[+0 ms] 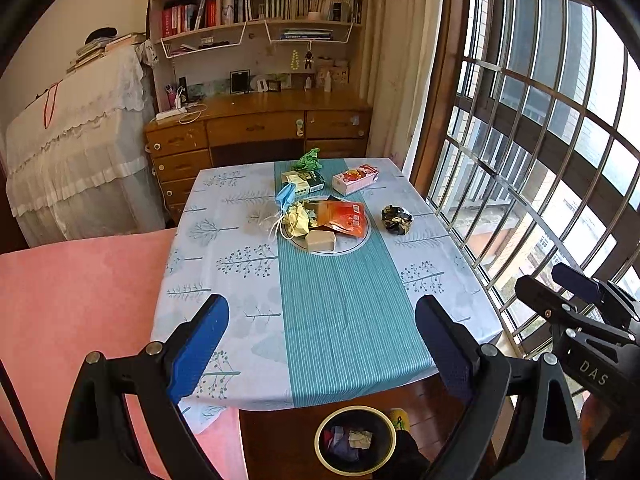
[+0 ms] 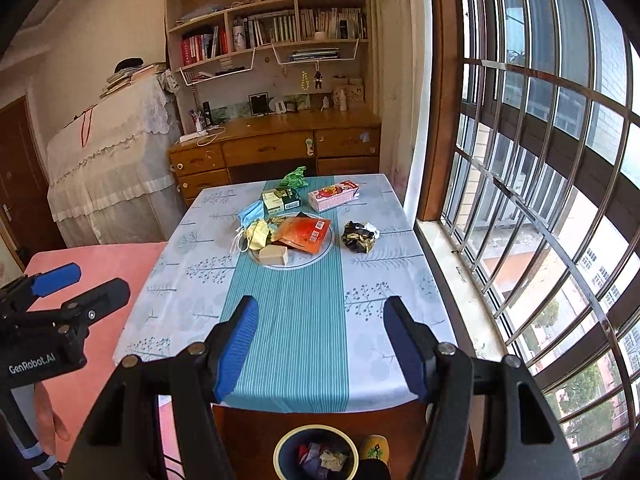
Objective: Collect trash
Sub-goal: 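Raise both tools back toward the table, then grasp the tan block with the left tool while the right tool grasps the black-gold wrapper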
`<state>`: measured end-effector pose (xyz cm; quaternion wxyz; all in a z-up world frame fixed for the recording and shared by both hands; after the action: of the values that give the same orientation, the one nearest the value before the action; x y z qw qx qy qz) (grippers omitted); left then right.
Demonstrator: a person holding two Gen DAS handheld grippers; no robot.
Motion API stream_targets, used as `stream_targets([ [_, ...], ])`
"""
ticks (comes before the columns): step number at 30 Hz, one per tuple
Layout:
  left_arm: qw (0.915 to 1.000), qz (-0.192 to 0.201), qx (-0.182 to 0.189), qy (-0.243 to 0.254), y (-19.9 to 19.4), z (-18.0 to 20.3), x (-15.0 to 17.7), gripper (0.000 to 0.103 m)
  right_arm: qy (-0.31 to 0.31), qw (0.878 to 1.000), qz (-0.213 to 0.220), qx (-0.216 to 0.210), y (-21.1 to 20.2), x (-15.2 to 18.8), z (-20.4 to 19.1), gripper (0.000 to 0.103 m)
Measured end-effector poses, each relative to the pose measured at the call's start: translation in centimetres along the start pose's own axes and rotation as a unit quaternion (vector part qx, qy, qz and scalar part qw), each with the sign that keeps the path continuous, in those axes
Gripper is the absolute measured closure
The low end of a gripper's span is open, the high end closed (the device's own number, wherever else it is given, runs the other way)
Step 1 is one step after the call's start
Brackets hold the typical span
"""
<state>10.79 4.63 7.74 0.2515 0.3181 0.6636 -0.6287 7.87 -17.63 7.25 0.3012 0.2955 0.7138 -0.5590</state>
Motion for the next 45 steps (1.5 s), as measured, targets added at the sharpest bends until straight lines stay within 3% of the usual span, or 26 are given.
stream_targets([
  [6,0.9994,-0.023,-0.027,-0.006,6.8,2.1,-3.1,0.010,0.013,0.999,-0.028,-0.019,6.9,-4.0,5.4,0.038],
  [12,0.9938,-0.099,-0.037,-0.037,17.5,5.1,-6.2,0.010,0.021,0.994,-0.093,-0.052,16.6,-7.3,11.5,0.038],
  [18,0.9780,-0.183,-0.048,-0.088,28.3,7.1,-6.7,0.010,-0.001,0.983,-0.164,-0.087,25.4,-8.1,16.1,0.038],
  [24,0.9615,-0.236,-0.082,-0.115,35.8,7.9,-6.3,0.010,-0.016,0.969,-0.213,-0.121,32.6,-8.3,18.2,0.038],
  [30,0.9513,-0.265,-0.095,-0.125,39.9,8.8,-5.9,0.010,-0.020,0.962,-0.233,-0.144,36.9,-9.1,18.4,0.036],
  [34,0.9464,-0.278,-0.101,-0.129,41.7,9.2,-5.5,0.010,-0.023,0.958,-0.240,-0.157,38.4,-9.2,18.7,0.029],
  [39,0.9372,-0.295,-0.112,-0.150,43.5,8.8,-4.5,0.010,-0.024,0.952,-0.261,-0.157,39.8,-8.4,19.0,0.028],
  [45,0.9386,-0.284,-0.123,-0.153,44.4,8.8,-4.5,0.018,-0.024,0.953,-0.255,-0.162,39.9,-8.2,19.3,0.029],
])
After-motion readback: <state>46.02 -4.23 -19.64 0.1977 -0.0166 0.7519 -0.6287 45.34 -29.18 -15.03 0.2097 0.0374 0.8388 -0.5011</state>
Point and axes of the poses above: each gripper's, at about its wrist camera, not at the fingertips, and y roughly the way its jaws point, z to its right, x to its underside, the point moved 1 cm from there along y, roughly the way its jaws point, and after that the axes turned 14 degrees about -x, right-handed, at the moved point
